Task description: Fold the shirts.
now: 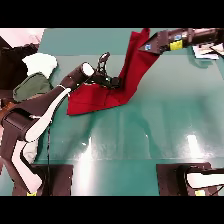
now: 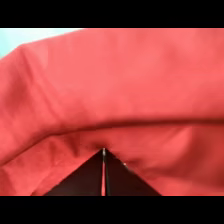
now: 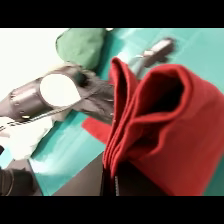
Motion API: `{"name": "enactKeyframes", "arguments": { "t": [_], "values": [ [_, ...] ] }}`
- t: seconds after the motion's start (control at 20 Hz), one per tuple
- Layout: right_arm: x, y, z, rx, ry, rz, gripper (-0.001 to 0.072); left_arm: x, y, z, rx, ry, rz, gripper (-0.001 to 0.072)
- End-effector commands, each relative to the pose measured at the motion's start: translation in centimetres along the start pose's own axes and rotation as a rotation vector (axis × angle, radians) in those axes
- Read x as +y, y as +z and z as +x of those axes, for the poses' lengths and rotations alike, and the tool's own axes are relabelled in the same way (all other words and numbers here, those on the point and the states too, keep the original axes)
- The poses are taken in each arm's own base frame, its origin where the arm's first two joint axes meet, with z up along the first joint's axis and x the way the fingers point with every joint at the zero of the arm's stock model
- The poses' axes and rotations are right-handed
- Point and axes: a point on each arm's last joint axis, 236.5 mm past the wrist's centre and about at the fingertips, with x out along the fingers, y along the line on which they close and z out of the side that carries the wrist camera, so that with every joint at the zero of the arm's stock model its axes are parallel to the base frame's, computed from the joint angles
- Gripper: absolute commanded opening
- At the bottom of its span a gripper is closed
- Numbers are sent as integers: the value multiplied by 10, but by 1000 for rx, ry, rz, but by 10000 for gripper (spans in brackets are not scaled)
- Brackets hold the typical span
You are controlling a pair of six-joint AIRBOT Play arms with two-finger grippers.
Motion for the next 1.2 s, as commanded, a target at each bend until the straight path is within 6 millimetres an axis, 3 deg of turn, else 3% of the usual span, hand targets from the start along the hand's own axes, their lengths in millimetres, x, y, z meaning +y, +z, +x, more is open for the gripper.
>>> {"name": "enactKeyframes", "arguments": {
  "t": [0.0, 0.1, 0.2, 0.3, 0.5, 0.7, 0.8, 0.9, 0.95, 1.0, 1.05, 1.15],
  "values": [
    [7, -4, 25, 26, 18, -4, 10, 0, 3, -7, 27, 19, 64, 23],
    [5, -10, 43, 54, 33, 8, 10, 11, 8, -29, 81, 79, 130, 22],
    [5, -18, 64, 84, 51, 16, 10, 33, 21, -64, 123, 172, 159, 22],
    [8, -23, 87, 99, 66, 10, 10, 54, 40, -111, 141, 262, 187, 22],
    [26, -47, 141, 158, 112, -18, 10, 73, 79, -216, 3, 359, 165, 23],
    [39, -76, 204, 198, 141, -47, 11, 77, 99, -316, -154, 473, 163, 24],
    [47, -94, 235, 215, 157, -76, 12, 69, 102, -346, -211, 488, 168, 24],
    [61, -110, 265, 214, 171, -129, 16, 62, 102, -360, -236, 503, 180, 24],
    [70, -118, 274, 234, 197, -190, 117, 61, 100, -361, -231, 499, 179, 24],
    [80, -125, 278, 262, 226, -223, 434, 62, 97, -359, -218, 499, 174, 24],
    [87, -125, 276, 279, 246, -244, 630, 66, 93, -354, -199, 499, 164, 24],
    [76, -112, 261, 288, 210, -290, 636, 76, 78, -343, -138, 499, 140, 24]
  ]
}}
